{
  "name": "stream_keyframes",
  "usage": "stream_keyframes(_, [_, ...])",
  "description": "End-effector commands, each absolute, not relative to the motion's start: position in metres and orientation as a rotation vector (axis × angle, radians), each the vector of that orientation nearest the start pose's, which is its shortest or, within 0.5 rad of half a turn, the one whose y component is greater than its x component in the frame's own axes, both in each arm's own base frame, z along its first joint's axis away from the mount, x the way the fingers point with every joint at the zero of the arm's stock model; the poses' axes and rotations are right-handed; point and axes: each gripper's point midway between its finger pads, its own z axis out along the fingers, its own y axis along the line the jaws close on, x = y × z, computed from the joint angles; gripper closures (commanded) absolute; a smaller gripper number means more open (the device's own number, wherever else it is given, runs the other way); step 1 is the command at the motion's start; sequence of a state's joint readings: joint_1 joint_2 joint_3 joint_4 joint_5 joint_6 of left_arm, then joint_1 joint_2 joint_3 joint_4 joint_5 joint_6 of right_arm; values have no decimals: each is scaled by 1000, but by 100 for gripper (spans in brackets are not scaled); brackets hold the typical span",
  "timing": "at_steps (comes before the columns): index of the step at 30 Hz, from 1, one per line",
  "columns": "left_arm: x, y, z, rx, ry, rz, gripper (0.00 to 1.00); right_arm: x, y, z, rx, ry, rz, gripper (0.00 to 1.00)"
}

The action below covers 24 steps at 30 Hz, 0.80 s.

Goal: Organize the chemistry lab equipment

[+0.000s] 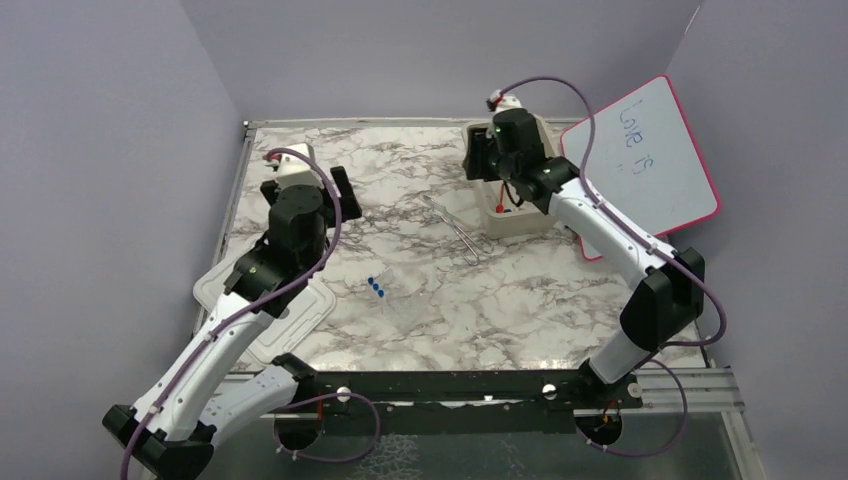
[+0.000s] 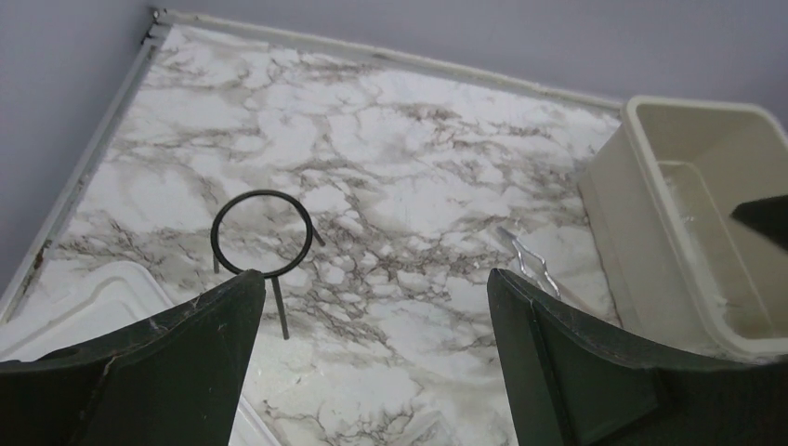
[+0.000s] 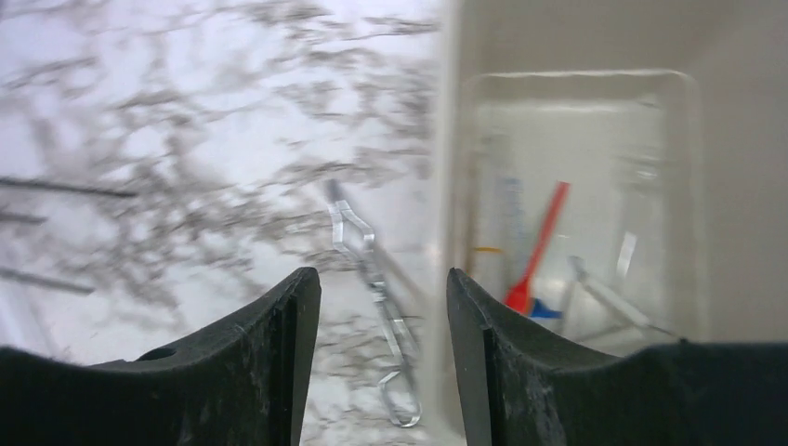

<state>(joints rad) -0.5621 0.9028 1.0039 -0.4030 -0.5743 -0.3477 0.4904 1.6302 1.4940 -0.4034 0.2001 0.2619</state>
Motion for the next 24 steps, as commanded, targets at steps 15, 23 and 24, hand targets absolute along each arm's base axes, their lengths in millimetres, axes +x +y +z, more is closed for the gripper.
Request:
stream_keyframes(15, [238, -27, 435, -312, 1463, -138, 8, 357, 505, 214, -161, 2141, 1150, 42])
stream_keyframes(23, [235, -30, 424, -307, 1491, -161, 8, 360, 559, 194, -143, 2135, 1292, 42])
stream_keyframes(24, [235, -30, 423, -306, 1495, -162, 8, 363, 561, 189, -121, 2143, 1288, 42])
